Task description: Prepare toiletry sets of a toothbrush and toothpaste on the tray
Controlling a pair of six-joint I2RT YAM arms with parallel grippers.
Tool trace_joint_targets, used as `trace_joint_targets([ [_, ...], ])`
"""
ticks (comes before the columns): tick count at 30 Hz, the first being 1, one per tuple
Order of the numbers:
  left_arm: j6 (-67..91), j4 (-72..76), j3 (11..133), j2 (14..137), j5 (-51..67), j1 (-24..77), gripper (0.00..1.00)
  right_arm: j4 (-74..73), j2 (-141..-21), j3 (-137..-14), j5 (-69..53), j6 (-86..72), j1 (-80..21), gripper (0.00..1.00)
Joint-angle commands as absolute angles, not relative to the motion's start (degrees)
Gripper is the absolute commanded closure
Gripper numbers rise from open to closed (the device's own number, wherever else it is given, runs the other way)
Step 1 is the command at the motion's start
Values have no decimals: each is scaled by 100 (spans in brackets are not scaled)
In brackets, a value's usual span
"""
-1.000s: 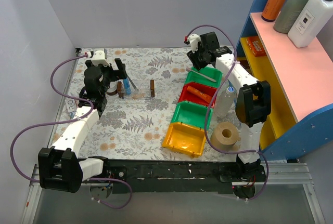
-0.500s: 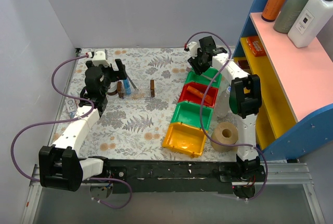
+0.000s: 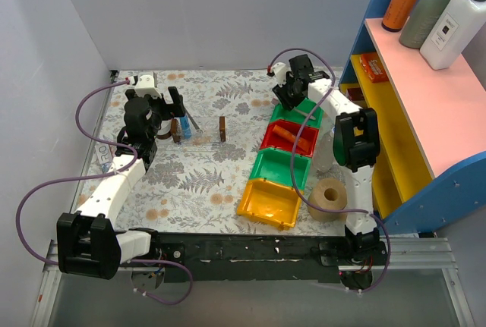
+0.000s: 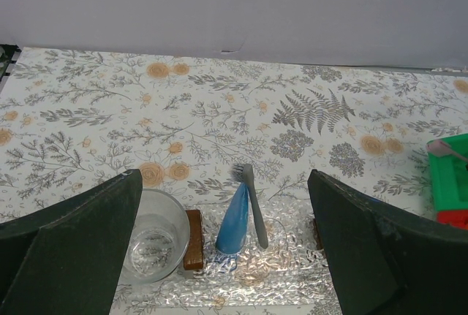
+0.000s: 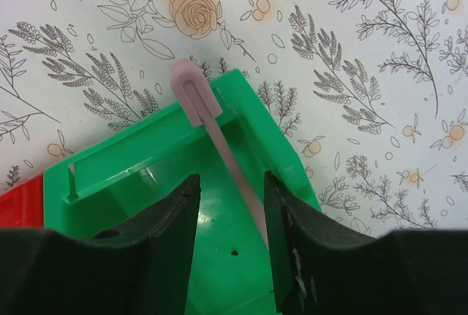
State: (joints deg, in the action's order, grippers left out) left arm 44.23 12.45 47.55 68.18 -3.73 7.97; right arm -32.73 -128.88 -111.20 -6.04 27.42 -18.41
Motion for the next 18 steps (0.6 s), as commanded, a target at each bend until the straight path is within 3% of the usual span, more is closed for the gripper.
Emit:
trace_joint_targets([
  [1,4324,1301,4729,6785,-440,756,2,-3006,-13060,-11171,-659,2856,-1819,53],
  [9,4298,1292,4729,6785,-457,756,2,-2944,-13210,-11180,-668,2856,-1819,54],
  [18,4271,1292,4720,6794,-457,756,2,-2795,-13149,-10969,-668,2892,-1819,67],
])
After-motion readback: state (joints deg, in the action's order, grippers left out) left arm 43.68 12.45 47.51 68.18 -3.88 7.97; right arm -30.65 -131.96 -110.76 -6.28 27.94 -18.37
